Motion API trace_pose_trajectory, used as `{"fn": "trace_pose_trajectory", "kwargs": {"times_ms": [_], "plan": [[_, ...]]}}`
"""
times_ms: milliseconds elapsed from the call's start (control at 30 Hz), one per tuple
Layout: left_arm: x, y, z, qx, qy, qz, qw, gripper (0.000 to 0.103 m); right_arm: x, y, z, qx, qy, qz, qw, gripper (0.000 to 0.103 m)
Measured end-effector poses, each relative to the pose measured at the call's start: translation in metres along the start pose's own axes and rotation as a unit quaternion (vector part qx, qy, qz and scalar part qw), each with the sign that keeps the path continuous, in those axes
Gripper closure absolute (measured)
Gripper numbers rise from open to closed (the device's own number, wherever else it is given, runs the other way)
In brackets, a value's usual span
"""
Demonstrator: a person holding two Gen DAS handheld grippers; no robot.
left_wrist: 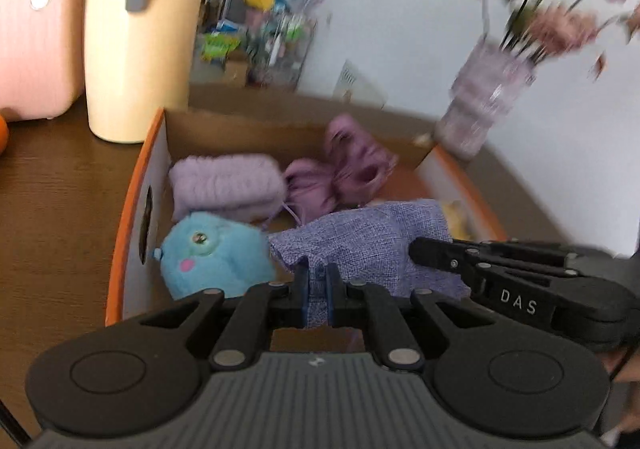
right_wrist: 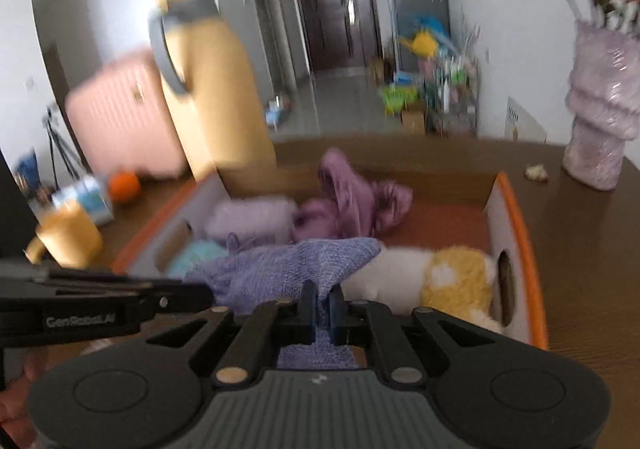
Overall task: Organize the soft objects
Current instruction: 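Lift the lavender pouch into the box and open both grippers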
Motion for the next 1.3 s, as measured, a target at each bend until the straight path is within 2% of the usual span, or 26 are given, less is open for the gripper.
{"fn": "trace_pose_trajectory", "kwargs": {"times_ms": [133, 300, 367, 400, 433, 467, 600, 667, 767, 867, 1033, 1067, 1133, 1167, 1233, 1300], "plan": [[0.024, 0.012, 0.001, 0.035, -0.024, 0.020, 0.9989, 0.094, 0.030, 0.013, -0.006, 0.009, -0.001, 0.048, 0.999, 0.097], [0.028, 0.017, 0.001, 0.049, -0.038, 0.020, 0.9979, 0.093, 0.037, 0.014, -0.013, 0.040, -0.023, 0.060, 0.997, 0.093], [0.024, 0.016, -0.001, 0.056, -0.045, 0.016, 0.9973, 0.086, 0.034, 0.013, -0.012, 0.035, -0.017, 0.063, 0.997, 0.089], [0.020, 0.015, -0.002, 0.061, -0.052, 0.012, 0.9967, 0.076, 0.029, 0.011, -0.012, 0.035, -0.010, 0.061, 0.998, 0.081], [0.013, 0.012, -0.003, 0.064, -0.056, 0.004, 0.9964, 0.069, 0.023, 0.009, -0.011, 0.032, -0.006, 0.056, 0.998, 0.079], [0.004, 0.009, -0.004, 0.068, -0.058, -0.008, 0.9960, 0.067, 0.016, 0.006, -0.011, 0.029, -0.005, 0.050, 0.998, 0.075], [-0.045, -0.010, -0.001, 0.062, -0.065, -0.054, 0.9945, 0.065, -0.033, -0.011, -0.001, 0.013, 0.008, 0.008, 1.000, 0.067], [-0.076, -0.020, -0.001, 0.062, -0.072, -0.082, 0.9921, 0.061, -0.063, -0.020, 0.006, 0.001, 0.017, -0.013, 1.000, 0.066], [-0.123, -0.029, 0.000, 0.056, -0.078, -0.123, 0.9877, 0.057, -0.107, -0.032, 0.019, -0.019, 0.028, -0.049, 0.998, 0.058], [-0.162, -0.027, 0.000, 0.049, -0.082, -0.161, 0.9822, 0.052, -0.145, -0.035, 0.032, -0.033, 0.034, -0.078, 0.996, 0.047], [-0.196, -0.011, -0.010, 0.059, -0.094, -0.187, 0.9762, 0.049, -0.179, -0.028, 0.051, -0.046, 0.028, -0.109, 0.993, 0.046], [-0.202, -0.007, -0.011, 0.058, -0.098, -0.197, 0.9738, 0.046, -0.183, -0.025, 0.055, -0.052, 0.027, -0.119, 0.991, 0.043], [-0.211, 0.004, -0.009, 0.045, -0.109, -0.239, 0.9639, 0.022, -0.190, -0.018, 0.064, -0.072, 0.032, -0.156, 0.985, 0.033], [-0.216, 0.013, -0.008, 0.038, -0.116, -0.266, 0.9562, 0.020, -0.191, -0.012, 0.068, -0.085, 0.041, -0.173, 0.980, 0.026], [-0.218, 0.029, -0.008, 0.035, -0.131, -0.309, 0.9414, 0.019, -0.192, 0.005, 0.073, -0.109, 0.061, -0.202, 0.971, 0.025], [-0.219, 0.043, -0.008, 0.032, -0.136, -0.330, 0.9335, 0.019, -0.191, 0.019, 0.077, -0.129, 0.068, -0.220, 0.964, 0.025]]}}
Point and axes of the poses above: each gripper's, at about its wrist camera, not at the fingertips, and x roughly the way its jaws point, z to its left, y to its underside, the point moved 7 cm from there along x, roughly the way its jaws point, and after that the axes turned 12 degrees about -y, right-handed, at the moved point
